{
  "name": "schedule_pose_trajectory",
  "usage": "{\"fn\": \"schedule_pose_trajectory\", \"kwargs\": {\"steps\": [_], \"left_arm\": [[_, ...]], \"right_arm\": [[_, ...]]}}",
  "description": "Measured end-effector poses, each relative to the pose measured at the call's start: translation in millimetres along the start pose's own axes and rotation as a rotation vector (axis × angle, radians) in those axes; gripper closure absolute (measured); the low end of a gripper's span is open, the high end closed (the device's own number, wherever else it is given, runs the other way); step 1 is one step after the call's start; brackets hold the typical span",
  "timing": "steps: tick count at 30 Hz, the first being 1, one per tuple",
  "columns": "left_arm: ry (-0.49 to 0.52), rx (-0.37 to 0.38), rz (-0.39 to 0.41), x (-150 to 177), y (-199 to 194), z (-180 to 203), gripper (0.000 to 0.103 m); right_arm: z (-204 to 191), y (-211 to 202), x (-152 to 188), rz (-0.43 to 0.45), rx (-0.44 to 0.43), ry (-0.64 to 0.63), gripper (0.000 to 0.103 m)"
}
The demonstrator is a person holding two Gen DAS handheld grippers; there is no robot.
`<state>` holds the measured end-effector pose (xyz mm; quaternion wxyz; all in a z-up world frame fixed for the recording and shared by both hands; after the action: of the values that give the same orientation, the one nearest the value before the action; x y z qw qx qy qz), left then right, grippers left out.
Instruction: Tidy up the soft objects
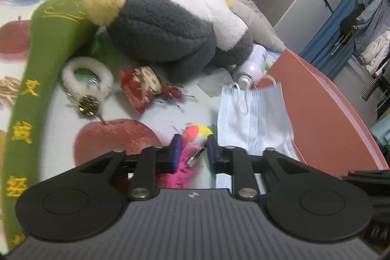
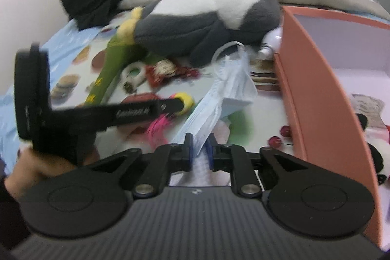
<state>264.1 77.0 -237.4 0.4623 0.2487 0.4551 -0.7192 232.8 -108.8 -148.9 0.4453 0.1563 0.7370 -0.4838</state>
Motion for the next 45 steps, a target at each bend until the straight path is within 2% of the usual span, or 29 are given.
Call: {"fn": "schedule_pose_trajectory", "kwargs": {"steps": [1, 2, 11, 15, 16, 23, 30, 35, 39, 45], "left_arm": [[-0.010, -0.007, 0.003, -1.3, -2.6, -2.0, 0.081], [-0.021, -0.010, 0.003, -2.0, -5.6, -3.9, 0.084], [-0.062, -0.039, 0.037, -12.6, -36.2, -12.9, 0.085], [-0.078, -0.037, 0.042, -14.5, -43.9, -14.9, 0.085], [-0.080, -0.035, 0.040, -13.9, -44.7, -14.9, 0.085], [-0.091, -0.037, 0.018, -7.8, -43.7, -17.1, 0.085], [-0.100, -0.042, 0.010, -5.0, -43.9, -18.6, 0.085], [-0.094, -0.047, 0.008, -5.7, -43.6, -17.1, 0.085], [-0.090, -0.047, 0.007, -6.0, -44.1, -16.3, 0.085], [-0.086, -0.052, 0.001, -5.2, -42.8, -15.6, 0.085]], "right_arm": [[-3.4, -0.4, 1.0, 0.002, -0.006, -0.010, 0.074], [-5.5, -0.8, 1.2, 0.003, -0.008, -0.014, 0.073], [-17.6, -1.0, -6.4, 0.041, -0.024, -0.013, 0.070], [-16.3, -3.5, 0.0, 0.021, -0.038, 0.029, 0.044], [-15.1, -5.2, 2.3, 0.012, -0.034, 0.039, 0.042], [-7.3, -27.2, 20.3, -0.007, -0.018, 0.068, 0.042], [9.1, -30.0, 24.4, 0.016, 0.039, 0.185, 0.042], [16.6, -19.9, 9.2, 0.063, 0.047, 0.279, 0.042], [24.5, 0.1, 2.3, 0.048, 0.106, 0.322, 0.042], [32.5, 26.1, -2.8, 0.025, 0.140, 0.348, 0.045]]}}
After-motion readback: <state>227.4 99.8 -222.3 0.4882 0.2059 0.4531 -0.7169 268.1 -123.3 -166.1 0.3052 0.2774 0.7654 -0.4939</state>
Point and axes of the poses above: each gripper's, at about its wrist camera, not at the fingertips, and y roughly the way its jaws point, z to its right, x to its underside, the point moved 2 cm from there along y, roughly the way its jaws point, and after that the axes turned 14 degrees about z, right-handed, at the moved point
